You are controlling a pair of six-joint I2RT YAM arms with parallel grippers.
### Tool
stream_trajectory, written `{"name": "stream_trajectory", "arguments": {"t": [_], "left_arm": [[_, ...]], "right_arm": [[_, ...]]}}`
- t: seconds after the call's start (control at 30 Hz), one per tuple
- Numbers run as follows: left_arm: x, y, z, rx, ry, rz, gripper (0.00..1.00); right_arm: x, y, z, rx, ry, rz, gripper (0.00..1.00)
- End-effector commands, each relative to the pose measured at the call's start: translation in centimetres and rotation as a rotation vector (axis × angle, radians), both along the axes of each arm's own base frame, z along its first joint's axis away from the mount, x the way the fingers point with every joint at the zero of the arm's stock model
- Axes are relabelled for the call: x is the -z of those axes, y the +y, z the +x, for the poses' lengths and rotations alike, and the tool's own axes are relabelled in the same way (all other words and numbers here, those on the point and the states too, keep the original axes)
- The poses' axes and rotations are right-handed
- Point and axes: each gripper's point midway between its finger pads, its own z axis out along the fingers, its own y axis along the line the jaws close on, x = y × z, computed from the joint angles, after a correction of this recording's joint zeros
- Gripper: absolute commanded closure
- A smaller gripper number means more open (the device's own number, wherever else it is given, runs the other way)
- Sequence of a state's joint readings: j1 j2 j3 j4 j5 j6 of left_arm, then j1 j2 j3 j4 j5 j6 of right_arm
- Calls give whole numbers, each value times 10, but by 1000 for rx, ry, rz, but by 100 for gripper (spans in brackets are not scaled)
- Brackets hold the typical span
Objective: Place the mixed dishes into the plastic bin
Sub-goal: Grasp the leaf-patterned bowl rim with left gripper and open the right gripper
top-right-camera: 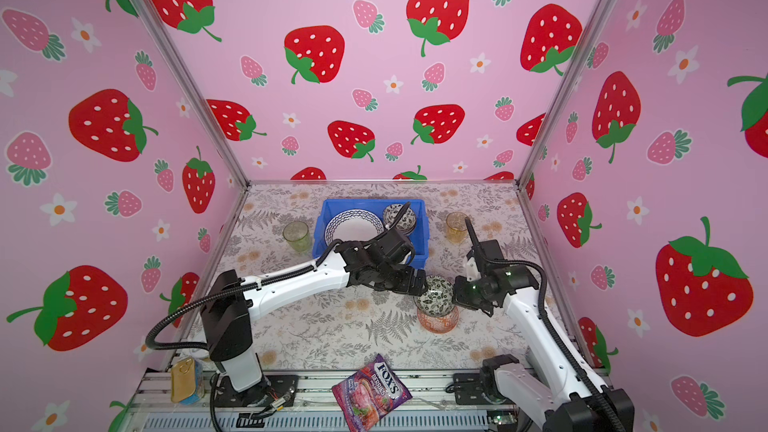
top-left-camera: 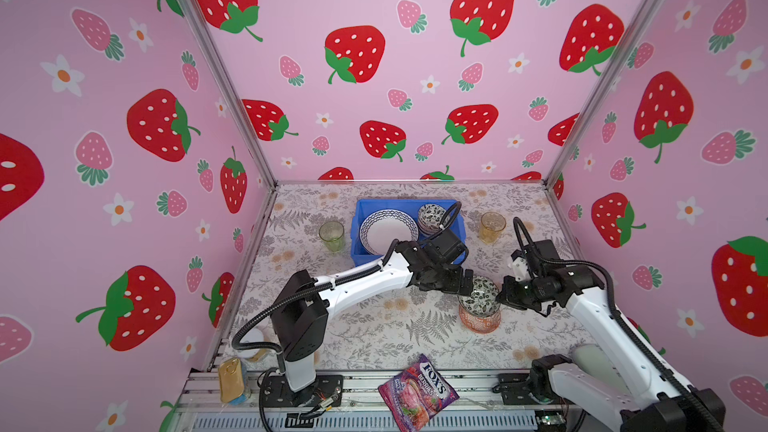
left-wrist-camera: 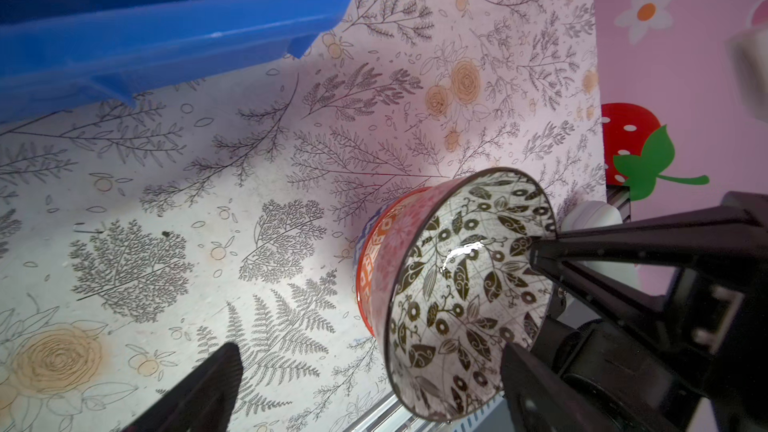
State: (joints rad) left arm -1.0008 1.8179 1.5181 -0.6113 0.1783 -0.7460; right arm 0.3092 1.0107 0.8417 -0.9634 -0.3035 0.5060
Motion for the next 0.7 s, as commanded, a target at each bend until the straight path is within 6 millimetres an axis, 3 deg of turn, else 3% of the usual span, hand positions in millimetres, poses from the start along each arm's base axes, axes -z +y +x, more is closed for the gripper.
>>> {"name": "stream_trajectory", "arguments": {"t": [0.0, 0.2, 0.53, 0.67], "left_arm": [[-1, -7, -4, 26, 18, 15, 3], [7, -14, -5, 46, 22, 55, 18], [16, -13, -6, 57, 30, 97, 63], [19, -14, -8, 61, 38, 97, 71]], "right_arm": [[-16, 6, 2, -18, -30, 38, 100], [-21, 7, 4, -22, -37, 40, 100], [-20, 6, 3, -29, -36, 35, 100], [-23, 6, 4, -28, -42, 35, 100]]}}
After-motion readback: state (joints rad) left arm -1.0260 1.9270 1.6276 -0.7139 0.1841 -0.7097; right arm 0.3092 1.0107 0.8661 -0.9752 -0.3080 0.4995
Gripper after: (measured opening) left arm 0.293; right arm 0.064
